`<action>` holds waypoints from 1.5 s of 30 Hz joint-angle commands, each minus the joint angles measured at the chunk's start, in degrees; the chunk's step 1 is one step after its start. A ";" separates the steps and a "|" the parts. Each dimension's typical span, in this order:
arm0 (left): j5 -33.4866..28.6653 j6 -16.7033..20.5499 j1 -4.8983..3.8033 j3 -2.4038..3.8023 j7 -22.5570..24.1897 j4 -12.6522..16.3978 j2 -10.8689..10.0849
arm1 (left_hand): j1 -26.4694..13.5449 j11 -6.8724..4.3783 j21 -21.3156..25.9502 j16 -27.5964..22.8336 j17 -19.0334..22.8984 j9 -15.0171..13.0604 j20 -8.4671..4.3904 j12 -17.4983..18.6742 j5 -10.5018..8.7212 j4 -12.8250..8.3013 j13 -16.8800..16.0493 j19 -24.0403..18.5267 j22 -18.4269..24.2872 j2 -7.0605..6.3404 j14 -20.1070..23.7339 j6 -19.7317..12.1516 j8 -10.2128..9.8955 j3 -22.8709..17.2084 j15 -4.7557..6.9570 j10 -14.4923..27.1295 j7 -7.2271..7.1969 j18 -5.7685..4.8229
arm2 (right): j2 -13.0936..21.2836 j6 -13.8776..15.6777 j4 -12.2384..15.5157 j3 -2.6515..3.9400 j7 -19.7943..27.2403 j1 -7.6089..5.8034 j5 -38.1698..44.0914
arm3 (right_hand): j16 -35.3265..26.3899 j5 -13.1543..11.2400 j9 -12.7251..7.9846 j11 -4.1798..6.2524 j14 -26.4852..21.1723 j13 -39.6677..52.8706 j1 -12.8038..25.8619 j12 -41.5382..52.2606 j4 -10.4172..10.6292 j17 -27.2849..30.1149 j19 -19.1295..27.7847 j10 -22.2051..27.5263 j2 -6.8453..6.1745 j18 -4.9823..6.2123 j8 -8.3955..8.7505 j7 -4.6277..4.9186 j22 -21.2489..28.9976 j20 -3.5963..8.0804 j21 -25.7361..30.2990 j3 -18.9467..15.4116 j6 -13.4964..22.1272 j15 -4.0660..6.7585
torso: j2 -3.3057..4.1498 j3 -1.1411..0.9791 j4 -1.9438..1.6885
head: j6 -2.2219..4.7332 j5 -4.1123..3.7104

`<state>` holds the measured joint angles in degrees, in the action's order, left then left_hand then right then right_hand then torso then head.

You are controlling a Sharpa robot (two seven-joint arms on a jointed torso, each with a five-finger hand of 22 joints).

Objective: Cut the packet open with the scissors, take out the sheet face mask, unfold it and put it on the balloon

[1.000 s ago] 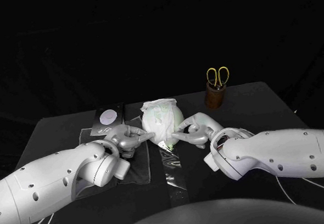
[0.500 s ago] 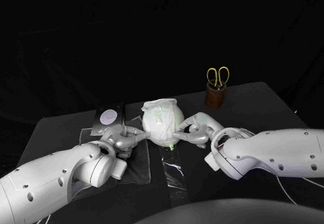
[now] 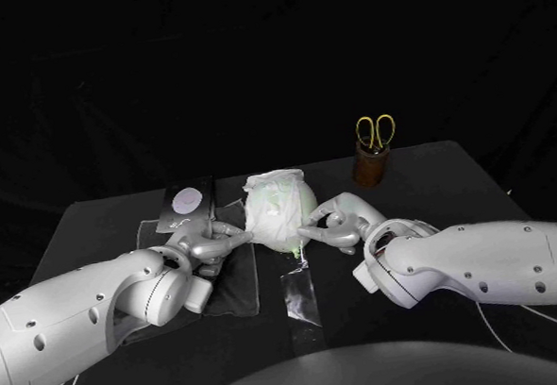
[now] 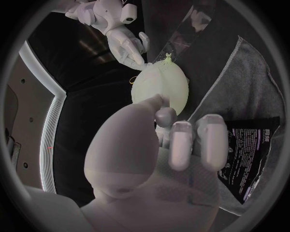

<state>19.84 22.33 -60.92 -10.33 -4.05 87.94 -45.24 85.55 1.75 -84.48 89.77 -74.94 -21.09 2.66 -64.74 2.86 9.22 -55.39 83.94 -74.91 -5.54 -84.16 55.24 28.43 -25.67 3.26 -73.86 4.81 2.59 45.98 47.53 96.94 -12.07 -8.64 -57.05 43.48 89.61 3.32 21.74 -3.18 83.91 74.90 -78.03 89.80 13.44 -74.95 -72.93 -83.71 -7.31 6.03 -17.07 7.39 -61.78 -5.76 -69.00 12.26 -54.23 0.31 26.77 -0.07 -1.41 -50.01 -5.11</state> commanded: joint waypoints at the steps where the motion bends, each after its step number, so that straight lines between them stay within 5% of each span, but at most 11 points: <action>1: -1.00 -3.70 0.04 0.05 -0.08 0.41 -0.02 | -0.42 -1.47 -0.20 0.23 -15.06 -5.24 -0.29 0.20 -0.06 -1.79 0.10 0.40 -6.30 0.19 -5.84 -0.25 0.30 -1.98 -0.09 -1.79 0.09 -0.35 | -0.02 -0.34 -0.13 0.01 -0.06 0.06 0.51 | 0.39 -0.27 -0.08 0.16 6.09 15.10 0.10 0.20 0.10 -15.05 0.30 -6.29 0.42 0.26 0.01 0.15 -0.04 0.08 0.20 -0.19 -0.26 0.29 | -0.03 0.00 0.05 | 0.01 0.01; 2: -1.03 -4.01 0.04 0.05 -0.13 0.48 -0.03 | -2.31 -1.44 -0.20 0.23 -15.06 -5.98 -0.26 0.33 -0.07 -2.97 -0.04 0.41 -6.34 -0.69 -5.84 -0.36 0.61 -4.78 -0.12 -1.91 0.12 -0.35 | -0.03 -0.35 -0.14 0.01 -0.05 0.06 0.50 | 0.39 -0.27 -0.08 0.16 6.09 15.10 0.10 0.20 0.10 -15.05 0.30 -6.29 0.42 0.26 0.01 0.15 -0.04 0.08 0.20 -0.19 -0.26 0.29 | 0.00 0.00 0.05 | 0.01 -0.02; 13: -1.33 -4.57 0.10 0.04 0.02 0.73 -0.24 | -4.00 -1.46 -0.20 0.23 -15.06 -6.66 -0.26 0.40 -0.07 -4.09 -0.21 0.42 -6.39 -1.17 -5.84 -0.49 0.88 -6.89 -0.11 -2.03 0.10 -0.36 | -0.08 -0.45 -0.16 0.01 0.20 0.06 0.45 | 0.39 -0.27 -0.10 0.18 6.09 15.10 0.05 0.20 0.09 -15.05 0.37 -6.29 0.46 0.27 0.03 0.13 0.01 0.10 0.26 -0.22 -0.31 0.31 | -0.03 -0.02 0.11 | 0.01 -0.12; 45: -1.49 -3.28 0.12 0.03 0.38 0.45 -0.58 | -5.09 -1.48 -0.20 0.23 -15.06 -7.14 -0.28 0.36 -0.07 -4.90 -0.43 0.43 -6.42 -1.31 -5.84 -0.57 1.04 -8.32 -0.09 -2.16 0.09 -0.36 | -0.86 0.30 0.57 0.05 0.06 0.06 5.94 | 0.39 -0.30 -0.20 0.24 6.09 15.10 -0.89 0.20 -0.61 -15.05 0.40 -6.29 0.18 0.24 0.24 0.09 -0.25 0.18 0.13 -0.27 -0.34 0.38 | -0.01 -0.02 0.06 | 0.01 -0.55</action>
<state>18.66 19.71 -60.79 -10.36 -4.04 88.29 -45.95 80.20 1.52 -84.43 89.79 -74.94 -22.02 2.67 -64.72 2.61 5.37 -55.73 83.93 -74.91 -7.40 -84.36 54.91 29.16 -32.68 3.03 -74.47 4.92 2.59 45.23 47.64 97.53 -12.05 -8.53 -57.04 47.55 89.80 3.32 21.51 -3.02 84.03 74.91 -78.33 89.79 13.12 -74.90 -72.73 -83.55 -7.00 5.67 -17.07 7.29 -61.95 -5.55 -69.00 11.94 -54.32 0.42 26.77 -0.08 -1.37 -50.01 -5.70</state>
